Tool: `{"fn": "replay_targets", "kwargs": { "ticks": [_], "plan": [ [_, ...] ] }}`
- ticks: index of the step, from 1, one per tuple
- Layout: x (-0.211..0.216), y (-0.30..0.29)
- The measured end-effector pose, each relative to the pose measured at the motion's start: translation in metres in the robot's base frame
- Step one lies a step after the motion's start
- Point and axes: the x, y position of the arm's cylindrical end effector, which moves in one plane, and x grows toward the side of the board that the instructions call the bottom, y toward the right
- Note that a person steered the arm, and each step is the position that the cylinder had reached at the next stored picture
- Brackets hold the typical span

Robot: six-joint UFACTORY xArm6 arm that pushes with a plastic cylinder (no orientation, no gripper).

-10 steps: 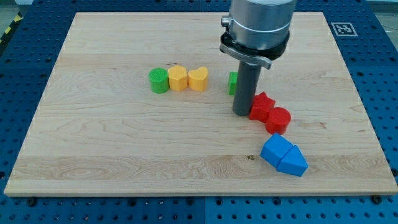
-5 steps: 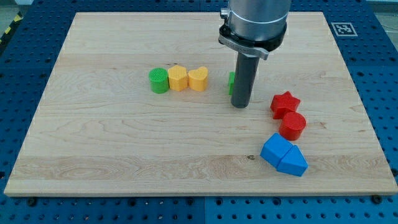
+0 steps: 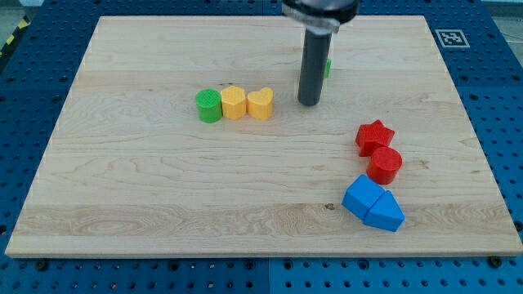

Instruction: Group the green blocks at the top right side of the yellow blocks

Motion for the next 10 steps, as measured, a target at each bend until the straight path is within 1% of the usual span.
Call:
{"fn": "replay_targets", "kwargs": {
  "ticks": [1, 2, 3, 4, 5, 6, 7, 8, 9, 10],
  "plan": [
    [0.034, -0.035],
    [0.041, -0.106],
    [0.033, -0.166],
    [0.002, -0.170],
    [-0.008, -0.164],
    [0.013, -0.177],
    [0.007, -0.162],
    [-0.031, -0.146],
    [-0.058, -0.140],
    [-0.060, -0.144]
  ]
}}
